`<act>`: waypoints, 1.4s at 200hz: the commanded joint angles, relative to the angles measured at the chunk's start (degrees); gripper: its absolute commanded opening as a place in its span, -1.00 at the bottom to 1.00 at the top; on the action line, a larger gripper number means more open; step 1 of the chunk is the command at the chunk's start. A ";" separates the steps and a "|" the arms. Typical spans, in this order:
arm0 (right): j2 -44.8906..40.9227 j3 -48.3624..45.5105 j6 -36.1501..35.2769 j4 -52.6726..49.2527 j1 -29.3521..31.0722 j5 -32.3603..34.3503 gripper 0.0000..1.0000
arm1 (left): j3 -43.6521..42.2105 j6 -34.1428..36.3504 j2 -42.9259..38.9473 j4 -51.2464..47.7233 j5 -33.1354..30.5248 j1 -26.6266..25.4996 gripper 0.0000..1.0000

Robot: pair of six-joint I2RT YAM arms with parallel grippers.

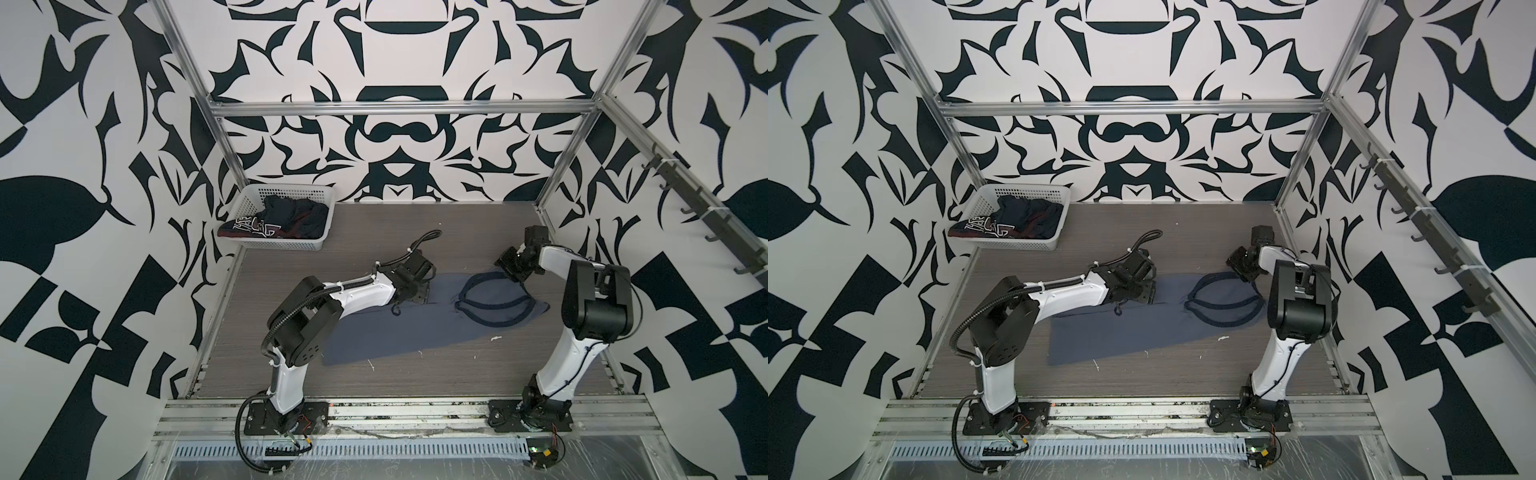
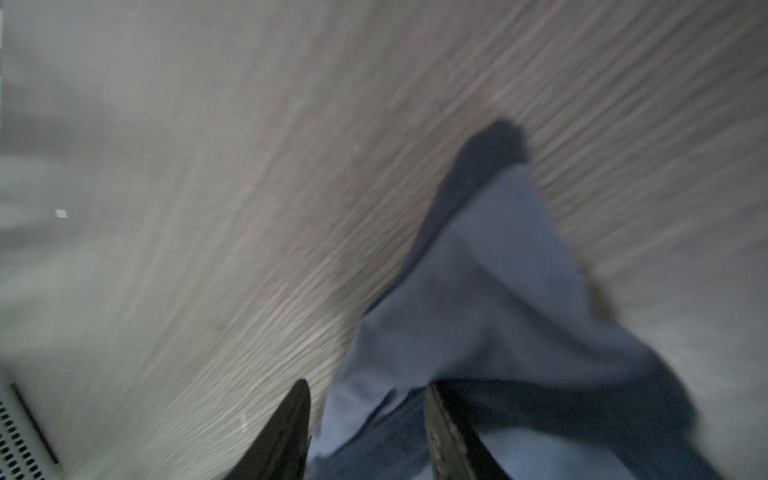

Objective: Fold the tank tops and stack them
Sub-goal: 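Drag the tank top diagonally with the left gripper while the right holds the strap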

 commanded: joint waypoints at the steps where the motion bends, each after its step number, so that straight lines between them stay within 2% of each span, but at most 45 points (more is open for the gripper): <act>1: 2.10 2.87 -0.98 -1.41 -0.42 0.38 -0.02 | -2.55 -2.44 -0.50 -0.61 -1.53 1.09 0.41; 50: 8.76 7.47 -0.54 -5.97 -0.20 5.17 -0.05 | -10.70 -8.59 -2.18 0.35 -5.11 3.64 0.43; 91: 14.94 14.47 -0.62 -6.52 2.66 5.01 -0.05 | -17.72 -12.13 -5.73 2.63 -6.00 4.98 0.47; 137: 24.18 29.68 -0.36 -7.40 8.69 2.46 -0.06 | -18.98 -16.37 -6.76 2.54 -5.40 4.93 0.48; 173: 33.11 47.07 -1.06 -13.70 11.74 1.07 -0.05 | -18.59 -19.14 -7.82 1.25 -1.98 3.74 0.49; 210: 31.20 56.46 -4.67 -20.27 11.80 1.25 0.09 | -15.89 -16.85 -15.76 -7.11 -2.60 2.29 0.64; 226: 26.70 56.01 -7.00 -22.07 12.00 1.71 0.24 | -15.16 -14.76 -18.89 -9.69 -3.06 2.77 0.68; 242: 20.94 51.25 -8.96 -22.73 12.41 2.97 0.43 | -15.23 -13.02 -21.38 -11.66 -3.02 3.89 0.68; 280: 5.38 29.91 -9.23 -21.64 13.94 6.18 0.47 | -19.03 -9.23 -24.27 -13.36 -1.36 9.31 0.68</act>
